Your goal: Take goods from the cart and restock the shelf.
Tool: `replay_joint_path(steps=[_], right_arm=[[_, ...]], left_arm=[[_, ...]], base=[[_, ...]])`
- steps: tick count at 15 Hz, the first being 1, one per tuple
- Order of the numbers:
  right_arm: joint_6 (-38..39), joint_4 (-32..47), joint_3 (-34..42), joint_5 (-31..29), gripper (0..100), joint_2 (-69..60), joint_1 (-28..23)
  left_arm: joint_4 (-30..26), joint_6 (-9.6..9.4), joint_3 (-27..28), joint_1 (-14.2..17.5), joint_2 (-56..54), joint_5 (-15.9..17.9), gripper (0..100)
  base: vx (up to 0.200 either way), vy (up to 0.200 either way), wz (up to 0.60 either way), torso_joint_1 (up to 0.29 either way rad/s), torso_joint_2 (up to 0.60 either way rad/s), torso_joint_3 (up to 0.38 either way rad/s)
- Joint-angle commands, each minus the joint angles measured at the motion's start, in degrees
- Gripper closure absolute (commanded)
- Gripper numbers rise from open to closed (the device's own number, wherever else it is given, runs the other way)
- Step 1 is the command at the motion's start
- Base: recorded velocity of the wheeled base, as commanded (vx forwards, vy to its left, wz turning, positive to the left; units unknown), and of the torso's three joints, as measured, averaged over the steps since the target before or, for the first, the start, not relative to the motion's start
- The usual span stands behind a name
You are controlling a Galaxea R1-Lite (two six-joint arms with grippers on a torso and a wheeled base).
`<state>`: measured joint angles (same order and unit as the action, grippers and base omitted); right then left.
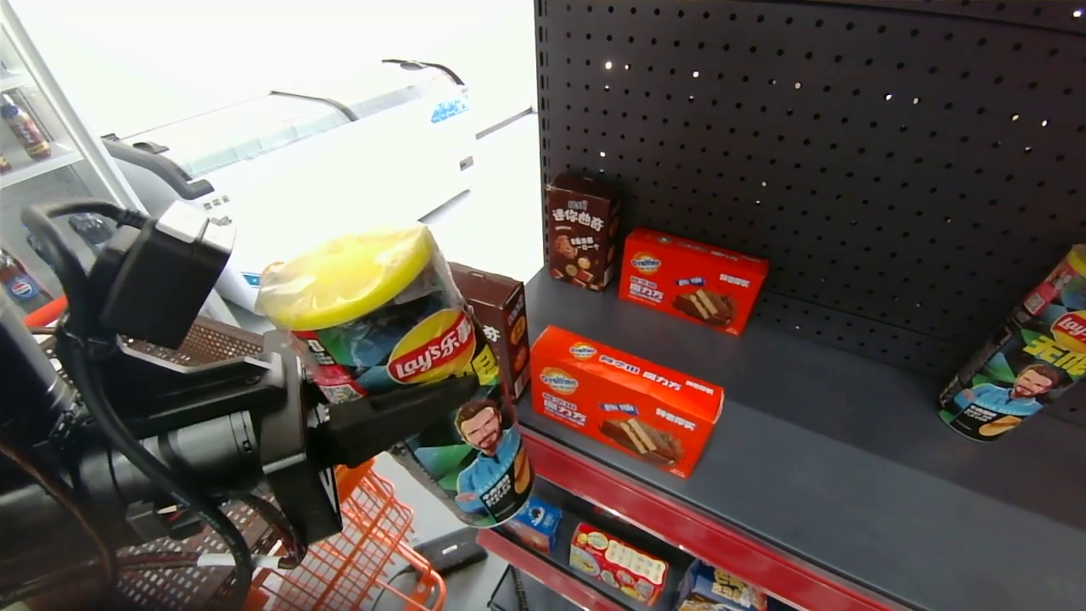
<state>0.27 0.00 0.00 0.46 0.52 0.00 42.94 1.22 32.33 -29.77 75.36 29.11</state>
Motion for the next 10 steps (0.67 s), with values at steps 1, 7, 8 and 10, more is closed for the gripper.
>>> replay_joint_path(steps=[1,7,8,10], right_arm=[[0.00,0.00,0.00,0.06,0,0.09,0.00],[-0.18,0.00,0.00,0.15,0,0.09,0.09],[-0.18,0.00,0.00,0.15,0,0.09,0.00],[-0.09,0.00,0.00,0.15,0,0.09,0.00]], left_arm=[[-0.66,0.19,0.10,-0.38,-0.66,0.07,100],[-10.68,0.19,5.73,-1.52,-2.06,0.16,100],[-10.68,0.10,5.55,-1.78,-2.06,0.33,100],[-10.59,0.19,5.73,-2.40,-1.97,3.76,100]], base=[[0.000,0.000,0.00,0.000,0.00,0.000],[0.000,0.000,0.00,0.000,0.00,0.000],[0.000,0.000,0.00,0.000,0.00,0.000],[0.000,0.000,0.00,0.000,0.00,0.000]])
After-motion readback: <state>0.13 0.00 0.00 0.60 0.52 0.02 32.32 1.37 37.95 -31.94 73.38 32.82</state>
